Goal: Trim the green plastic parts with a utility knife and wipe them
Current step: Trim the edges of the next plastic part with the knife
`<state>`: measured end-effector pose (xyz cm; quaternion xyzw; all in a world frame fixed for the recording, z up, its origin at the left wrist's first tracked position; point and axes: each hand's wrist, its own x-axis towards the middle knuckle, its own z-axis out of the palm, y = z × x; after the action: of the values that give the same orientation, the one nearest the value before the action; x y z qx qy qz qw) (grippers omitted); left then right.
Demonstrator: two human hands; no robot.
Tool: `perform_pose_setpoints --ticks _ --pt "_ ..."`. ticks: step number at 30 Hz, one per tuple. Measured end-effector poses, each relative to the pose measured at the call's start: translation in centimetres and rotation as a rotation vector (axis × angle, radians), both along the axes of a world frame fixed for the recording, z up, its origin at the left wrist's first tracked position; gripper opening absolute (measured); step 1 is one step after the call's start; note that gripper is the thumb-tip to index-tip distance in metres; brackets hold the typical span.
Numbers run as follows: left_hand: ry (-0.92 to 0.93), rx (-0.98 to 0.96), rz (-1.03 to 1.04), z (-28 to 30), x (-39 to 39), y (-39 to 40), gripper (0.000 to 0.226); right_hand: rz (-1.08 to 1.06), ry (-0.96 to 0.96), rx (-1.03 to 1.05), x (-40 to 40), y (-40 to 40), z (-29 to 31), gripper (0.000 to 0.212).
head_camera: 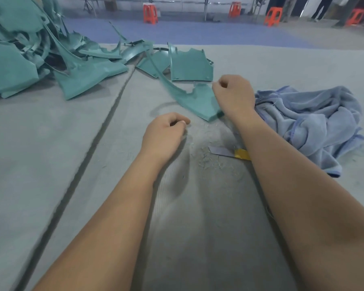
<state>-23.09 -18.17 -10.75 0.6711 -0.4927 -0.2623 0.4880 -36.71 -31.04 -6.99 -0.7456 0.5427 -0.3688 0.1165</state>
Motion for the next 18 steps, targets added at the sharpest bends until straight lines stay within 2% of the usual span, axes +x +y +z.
perform_pose_setpoints --ticks 1,3,5,7,8,10,12,14,16,18 --pt "0.014 -0.009 0.019 -0.1 0.0 -0.1 0.025 -0.036 0.064 0.041 -0.2 -0.3 -0.3 0.029" --pt "0.015 -0.024 0.056 -0.1 0.1 -0.2 0.023 -0.081 0.292 0.201 -0.5 -0.4 -1.1 0.059" --pt "-0.012 -0.016 0.064 -0.1 0.2 -0.3 0.02 -0.101 0.407 0.235 -0.6 -0.2 -1.4 0.084" --pt "-0.048 0.014 0.053 -0.1 0.2 -0.3 0.021 -0.121 0.416 0.229 -0.4 -0.4 -0.9 0.088" --pt "-0.051 0.027 0.056 -0.1 0.2 -0.4 0.023 -0.109 0.414 0.267 -0.2 -0.4 -0.4 0.081" --pt "-0.051 0.035 0.083 0.0 0.3 -0.5 0.028 -0.048 0.369 0.394 0.1 0.0 0.5 0.061" --pt "-0.064 0.037 0.123 0.1 0.3 -0.4 0.036 0.024 0.274 0.479 0.3 0.7 0.8 0.056" --pt "0.002 0.006 0.181 0.6 0.3 -0.1 0.037 0.062 0.135 0.515 0.2 2.0 0.8 0.055" --pt "0.152 -0.057 0.24 1.1 0.6 0.2 0.028 0.121 -0.054 0.57 0.2 3.4 0.8 0.053" --pt "0.301 -0.098 0.307 1.4 1.2 0.4 0.012 0.176 -0.165 0.578 -0.2 4.8 1.0 0.049"
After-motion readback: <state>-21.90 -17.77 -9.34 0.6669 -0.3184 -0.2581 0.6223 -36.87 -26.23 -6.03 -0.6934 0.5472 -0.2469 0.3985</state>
